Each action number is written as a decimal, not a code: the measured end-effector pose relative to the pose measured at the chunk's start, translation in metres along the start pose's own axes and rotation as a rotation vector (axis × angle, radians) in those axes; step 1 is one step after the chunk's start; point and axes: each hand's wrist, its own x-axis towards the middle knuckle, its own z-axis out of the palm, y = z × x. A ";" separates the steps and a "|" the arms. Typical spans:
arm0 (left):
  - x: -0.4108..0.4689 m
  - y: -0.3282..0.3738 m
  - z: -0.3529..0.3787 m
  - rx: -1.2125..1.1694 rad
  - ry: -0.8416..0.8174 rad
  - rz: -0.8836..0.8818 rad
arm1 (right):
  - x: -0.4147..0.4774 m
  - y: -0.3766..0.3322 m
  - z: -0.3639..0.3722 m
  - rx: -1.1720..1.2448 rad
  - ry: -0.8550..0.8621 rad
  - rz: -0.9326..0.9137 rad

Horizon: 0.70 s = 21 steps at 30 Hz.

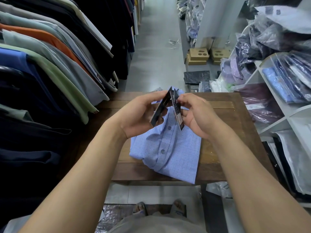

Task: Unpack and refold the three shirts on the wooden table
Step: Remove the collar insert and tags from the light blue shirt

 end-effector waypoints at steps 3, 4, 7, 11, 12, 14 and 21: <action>-0.001 0.001 0.004 0.137 0.076 0.039 | 0.003 0.004 -0.003 0.022 -0.090 0.102; -0.002 0.002 0.006 0.161 0.103 0.052 | 0.003 0.004 -0.005 0.048 -0.140 0.137; -0.003 0.004 0.007 0.323 0.137 0.119 | 0.004 0.005 -0.010 0.148 -0.279 0.198; -0.003 0.003 0.010 0.482 0.173 0.166 | 0.004 0.010 -0.010 0.244 -0.317 0.215; -0.002 0.003 0.010 0.508 0.179 0.169 | 0.005 0.011 -0.010 0.250 -0.316 0.211; -0.002 0.002 0.009 0.561 0.182 0.178 | 0.005 0.011 -0.010 0.258 -0.311 0.210; 0.003 0.005 0.014 0.321 0.153 0.086 | 0.006 0.010 -0.014 0.326 -0.263 0.230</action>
